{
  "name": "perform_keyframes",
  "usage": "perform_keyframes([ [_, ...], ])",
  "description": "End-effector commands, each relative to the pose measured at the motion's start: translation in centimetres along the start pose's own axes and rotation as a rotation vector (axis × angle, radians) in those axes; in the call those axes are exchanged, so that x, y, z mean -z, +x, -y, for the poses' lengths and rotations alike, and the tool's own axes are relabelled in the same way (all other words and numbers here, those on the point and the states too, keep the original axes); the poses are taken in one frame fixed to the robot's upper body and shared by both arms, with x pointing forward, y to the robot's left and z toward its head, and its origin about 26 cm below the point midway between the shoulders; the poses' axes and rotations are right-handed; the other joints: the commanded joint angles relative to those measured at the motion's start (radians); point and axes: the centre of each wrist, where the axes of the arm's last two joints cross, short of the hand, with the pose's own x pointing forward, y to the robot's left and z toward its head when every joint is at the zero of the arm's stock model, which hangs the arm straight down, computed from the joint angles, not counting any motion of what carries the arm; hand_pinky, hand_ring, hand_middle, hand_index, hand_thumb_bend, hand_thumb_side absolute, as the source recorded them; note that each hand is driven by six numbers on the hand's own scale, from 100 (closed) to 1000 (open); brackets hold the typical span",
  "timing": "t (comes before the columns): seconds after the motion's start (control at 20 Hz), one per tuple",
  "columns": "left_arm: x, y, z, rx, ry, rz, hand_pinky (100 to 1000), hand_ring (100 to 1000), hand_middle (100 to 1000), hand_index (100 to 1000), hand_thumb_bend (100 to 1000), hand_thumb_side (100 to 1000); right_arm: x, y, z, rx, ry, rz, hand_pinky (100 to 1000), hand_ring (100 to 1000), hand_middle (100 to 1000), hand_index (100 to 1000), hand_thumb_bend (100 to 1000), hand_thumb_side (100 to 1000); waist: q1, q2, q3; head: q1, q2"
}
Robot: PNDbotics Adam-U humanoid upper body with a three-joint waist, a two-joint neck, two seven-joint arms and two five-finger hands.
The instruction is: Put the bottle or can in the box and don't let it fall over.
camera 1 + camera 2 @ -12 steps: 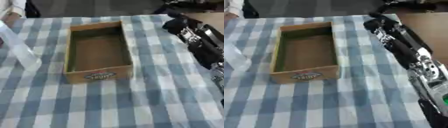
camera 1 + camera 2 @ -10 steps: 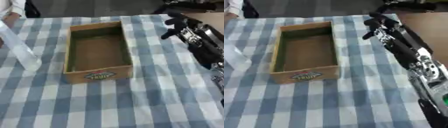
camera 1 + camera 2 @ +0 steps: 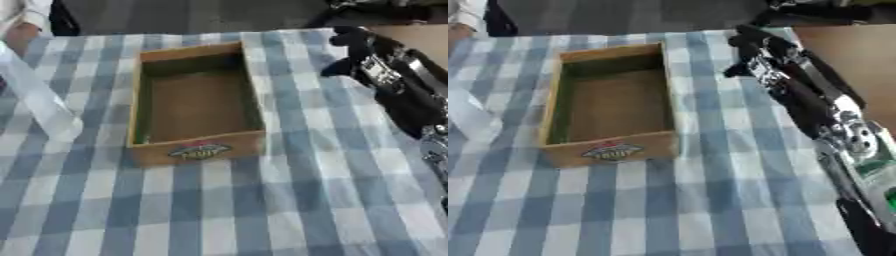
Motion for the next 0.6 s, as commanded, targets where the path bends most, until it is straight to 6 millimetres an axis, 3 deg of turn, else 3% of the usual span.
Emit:
perform_keyframes([
  [0.05,0.7,0.9,-0.6,0.037,-0.04,0.053,468,598,577,648,800,279,-0.8,1.8,2.2,-0.083,-0.074,0.064,896,1000,1000,817,100,590,-0.001,-0.016,-0.003,0.028,0.01],
  [0.25,0.8,1.2,-1.3,0.099,-0.133,0.085,471,612,604,709,803,293,-2.1,2.9,4.0,-0.141,-0.204,0.098,900,1000,1000,825,100,578,0.002,-0.008,-0.001,0.051,0.023],
  [0.6,0.7,1.6,-2.3,0.197,-0.297,0.094,465,614,646,760,806,297,-3.0,3.8,6.1,-0.218,-0.354,0.139,903,1000,1000,827,100,570,0.009,0.004,0.0,0.082,0.019],
])
